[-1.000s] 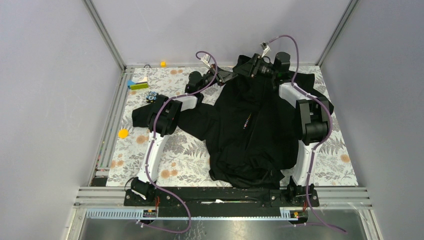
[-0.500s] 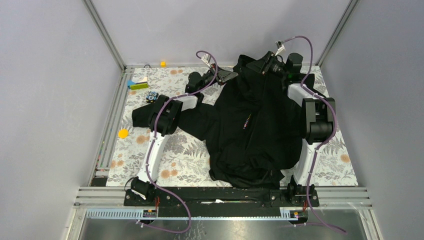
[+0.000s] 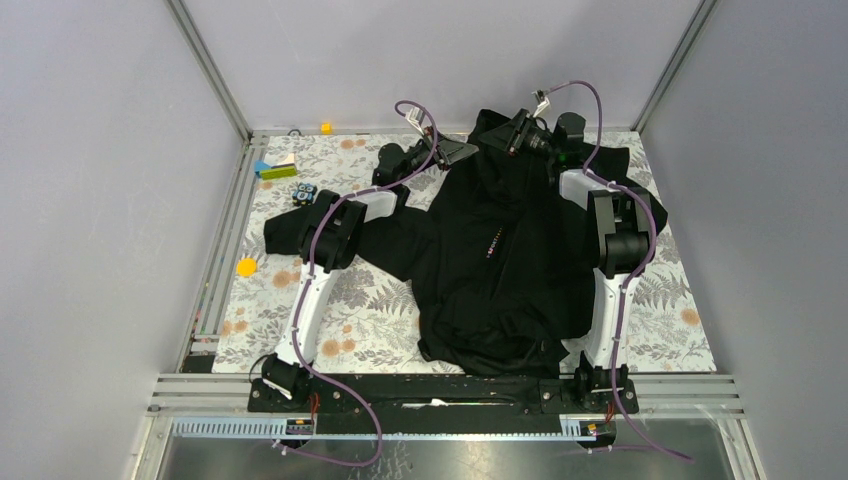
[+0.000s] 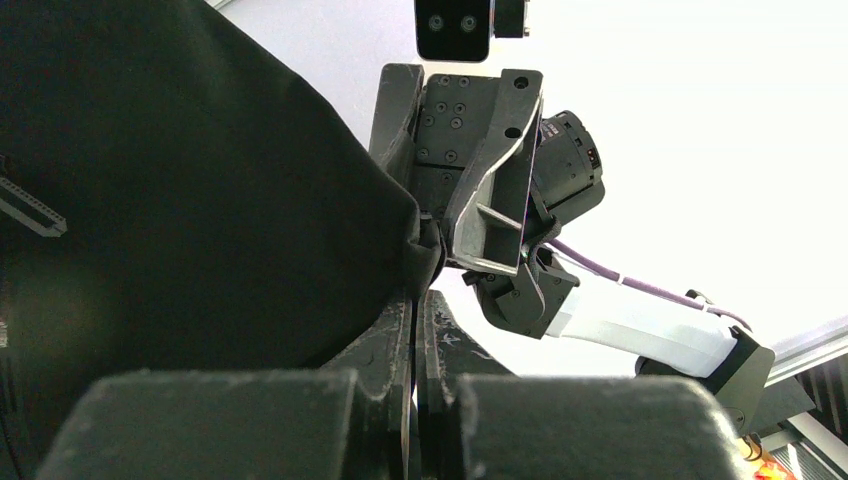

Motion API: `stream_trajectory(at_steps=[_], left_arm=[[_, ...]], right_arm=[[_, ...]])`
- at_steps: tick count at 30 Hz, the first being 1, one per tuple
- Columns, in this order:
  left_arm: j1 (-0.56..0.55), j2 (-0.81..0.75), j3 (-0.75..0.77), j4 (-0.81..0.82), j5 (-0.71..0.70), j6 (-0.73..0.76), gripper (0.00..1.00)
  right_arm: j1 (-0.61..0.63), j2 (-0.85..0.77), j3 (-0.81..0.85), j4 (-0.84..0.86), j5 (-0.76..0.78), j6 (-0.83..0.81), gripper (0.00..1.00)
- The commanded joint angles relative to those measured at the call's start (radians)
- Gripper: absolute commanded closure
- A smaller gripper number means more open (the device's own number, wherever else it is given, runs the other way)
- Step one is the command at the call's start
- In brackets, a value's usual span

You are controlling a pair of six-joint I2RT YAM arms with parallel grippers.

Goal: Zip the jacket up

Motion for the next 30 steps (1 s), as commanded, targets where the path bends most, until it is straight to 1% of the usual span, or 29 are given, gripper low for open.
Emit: stream_trajectory(at_steps=[1, 4, 7, 8, 9, 11, 12, 14, 15, 16, 18, 20, 22, 24, 27, 30], left_arm=[[-0.007, 0.0, 0.046, 0.052, 0.03, 0.014, 1.0], [-0.007, -0.005, 0.042, 0.042, 0.028, 0.025, 1.0], [-0.007, -0.007, 0.042, 0.028, 0.03, 0.035, 1.0], [-0.007, -0.008, 0.042, 0.017, 0.03, 0.043, 1.0], [-0.007, -0.01, 0.042, 0.006, 0.028, 0.049, 1.0], [-0.007, -0.012, 0.042, -0.014, 0.026, 0.061, 0.99], [-0.007, -0.013, 0.042, -0.025, 0.024, 0.065, 0.93], [-0.008, -0.014, 0.041, -0.031, 0.022, 0.07, 0.72], [-0.009, -0.014, 0.04, -0.032, 0.021, 0.07, 0.59], [-0.009, -0.015, 0.04, -0.031, 0.021, 0.071, 0.5], [-0.009, -0.016, 0.04, -0.031, 0.02, 0.073, 0.37], [-0.013, -0.018, 0.042, -0.035, 0.022, 0.077, 0.29], [-0.019, -0.022, 0.05, -0.066, 0.025, 0.1, 0.27], [-0.025, -0.027, 0.054, -0.101, 0.024, 0.126, 0.28], [-0.024, -0.032, 0.048, -0.116, 0.016, 0.136, 0.38], [-0.022, -0.03, 0.049, -0.131, 0.011, 0.144, 0.44]], right_arm=[[0.016, -0.008, 0.038, 0.065, -0.018, 0.015, 0.59], [0.016, -0.024, 0.028, 0.066, -0.015, 0.01, 0.67], [0.016, -0.044, 0.012, 0.067, -0.006, 0.0, 0.69], [0.016, -0.05, 0.01, 0.067, -0.004, -0.001, 0.72], [0.016, -0.053, 0.008, 0.066, -0.004, -0.003, 0.75], [0.016, -0.06, 0.007, 0.062, -0.004, -0.006, 0.87], [0.016, -0.062, 0.006, 0.056, -0.002, -0.011, 0.91], [0.016, -0.068, 0.002, 0.048, 0.005, -0.017, 0.98], [0.016, -0.071, 0.0, 0.045, 0.008, -0.02, 1.0], [0.017, -0.075, -0.002, 0.039, 0.012, -0.025, 1.0], [0.019, -0.084, -0.005, 0.016, 0.02, -0.045, 1.0], [0.022, -0.092, -0.003, -0.015, 0.034, -0.071, 1.0], [0.028, -0.097, -0.001, -0.032, 0.039, -0.085, 1.0], [0.032, -0.1, 0.002, -0.036, 0.04, -0.088, 1.0], [0.034, -0.108, -0.003, -0.035, 0.042, -0.089, 1.0], [0.036, -0.112, -0.003, -0.034, 0.041, -0.088, 1.0]])
